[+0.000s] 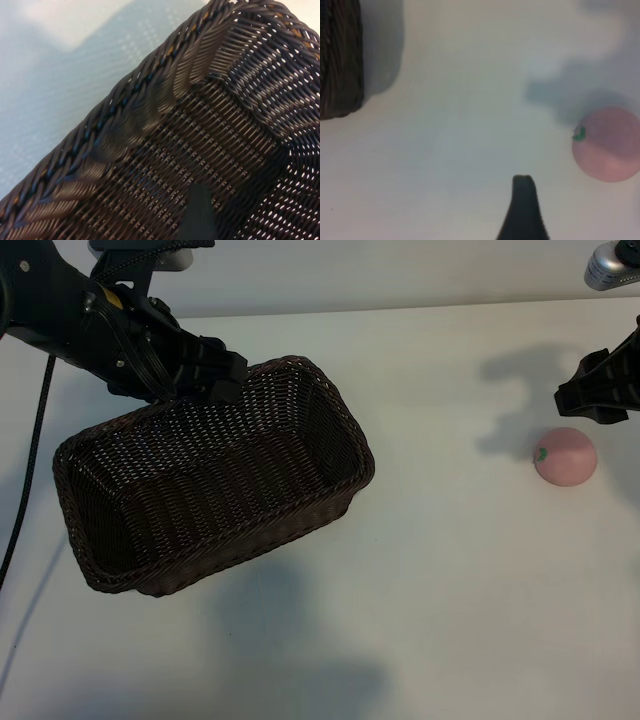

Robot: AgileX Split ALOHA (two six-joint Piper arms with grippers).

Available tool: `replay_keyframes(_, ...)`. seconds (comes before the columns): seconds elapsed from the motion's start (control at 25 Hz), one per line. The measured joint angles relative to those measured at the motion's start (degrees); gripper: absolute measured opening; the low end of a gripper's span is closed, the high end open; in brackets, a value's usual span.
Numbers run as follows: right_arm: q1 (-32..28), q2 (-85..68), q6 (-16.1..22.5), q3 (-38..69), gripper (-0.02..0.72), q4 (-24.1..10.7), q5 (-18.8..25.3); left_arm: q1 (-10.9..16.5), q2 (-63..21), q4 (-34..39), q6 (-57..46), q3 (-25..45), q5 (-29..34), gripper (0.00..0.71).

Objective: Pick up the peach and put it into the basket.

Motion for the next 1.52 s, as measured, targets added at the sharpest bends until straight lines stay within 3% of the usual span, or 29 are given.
replay_keyframes(1.24,0.0,0.0,0.0,0.0,0.546,0.06,-0.02,0.0,0.0,0.0,-0.74,0.0,0.98,0.592)
replay_keyframes(1.52,0.0,0.0,0.0,0.0,0.546,0.12,-0.02,0.45,-4.34,9.75,-13.92,1.31,6.68,0.592)
